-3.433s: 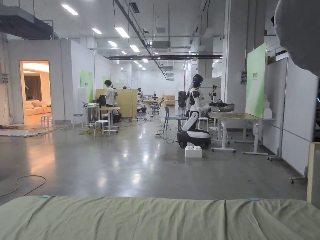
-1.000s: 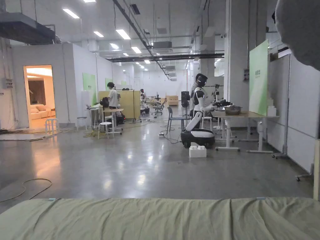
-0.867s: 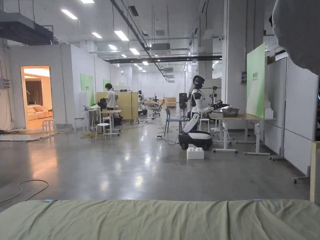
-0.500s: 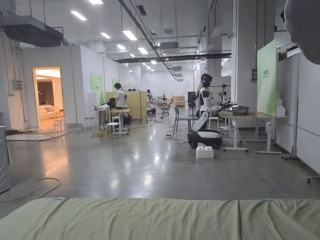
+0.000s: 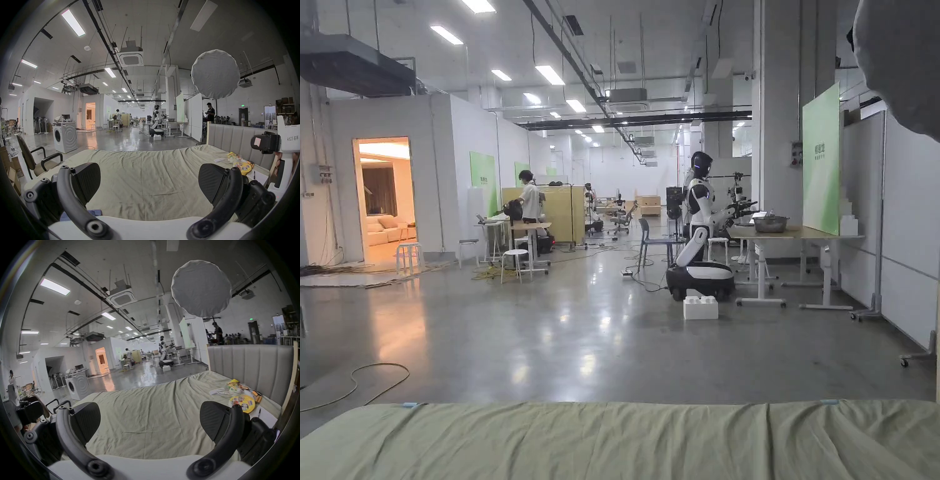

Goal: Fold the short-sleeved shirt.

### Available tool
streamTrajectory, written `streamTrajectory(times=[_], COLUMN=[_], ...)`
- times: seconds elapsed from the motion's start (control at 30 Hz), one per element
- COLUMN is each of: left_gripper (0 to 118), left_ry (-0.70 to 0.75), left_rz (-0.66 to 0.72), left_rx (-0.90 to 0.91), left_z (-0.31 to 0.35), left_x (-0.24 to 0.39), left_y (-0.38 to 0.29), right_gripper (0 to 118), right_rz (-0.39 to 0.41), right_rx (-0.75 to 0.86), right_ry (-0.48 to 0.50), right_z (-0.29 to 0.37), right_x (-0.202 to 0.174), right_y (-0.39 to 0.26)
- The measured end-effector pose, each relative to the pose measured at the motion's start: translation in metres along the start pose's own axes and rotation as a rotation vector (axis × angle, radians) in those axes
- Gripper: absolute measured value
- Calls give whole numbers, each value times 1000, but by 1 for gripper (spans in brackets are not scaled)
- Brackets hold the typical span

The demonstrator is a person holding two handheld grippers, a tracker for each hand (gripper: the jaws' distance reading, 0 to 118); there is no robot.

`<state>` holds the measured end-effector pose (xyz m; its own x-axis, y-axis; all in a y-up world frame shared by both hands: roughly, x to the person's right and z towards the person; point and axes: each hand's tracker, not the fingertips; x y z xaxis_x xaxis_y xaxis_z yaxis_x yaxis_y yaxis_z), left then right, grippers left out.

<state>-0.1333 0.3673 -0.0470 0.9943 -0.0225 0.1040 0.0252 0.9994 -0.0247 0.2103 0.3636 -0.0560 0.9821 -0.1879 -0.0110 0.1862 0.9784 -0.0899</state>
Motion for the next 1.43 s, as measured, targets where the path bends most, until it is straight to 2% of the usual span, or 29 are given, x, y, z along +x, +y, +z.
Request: streamTrajectory(times=[0.1, 0.27, 0.47, 0.7, 0.83, 0.93, 1.0, 1.1, 1.13, 1.17, 1.27, 1.33, 1.43], left_gripper=[118, 118, 118, 118, 118, 118, 118, 118, 118, 118, 118, 118, 118], left_ry=[6, -12, -17, -33, -32, -32, -33, -35, -36, -36, -40, -38, -37], left_rz=[-12, -2, -12, -9, -16, -10, -7, -10, -10, -11, 17, 36, 33], left_rx=[-12, 4, 1, 16, 17, 18, 21, 23, 24, 25, 20, 25, 29], left_z=[2, 4, 4, 5, 5, 4, 4, 4, 4, 4, 3, 4, 4], left_x=[3, 3, 6, 7, 7, 7, 7, 8, 8, 8, 6, 6, 7], left_y=[5, 10, 11, 11, 11, 12, 13, 12, 11, 10, 9, 8, 8], right_gripper=[118, 118, 118, 118, 118, 118, 118, 118, 118, 118, 118, 118, 118], right_rz=[-7, -129, -64, -96, -31, -3, 17, 148, 156, 196, 183, 212, 209], right_rx=[-69, -156, -162, -179, -136, -148, -148, -40, -24, 4, -26, 20, 5], right_ry=[-24, -61, -86, -43, -104, -91, -29, 96, 159, 175, 110, 136, 132], right_z=[-1, -6, -9, -9, -10, -11, -11, -9, -8, -7, -3, -1, -2], right_x=[-1, 0, -4, -5, -9, -12, -12, -8, -4, -4, -10, -11, -13], right_y=[1, 0, 0, 2, -1, -3, -6, -14, -20, -21, -18, -17, -16])
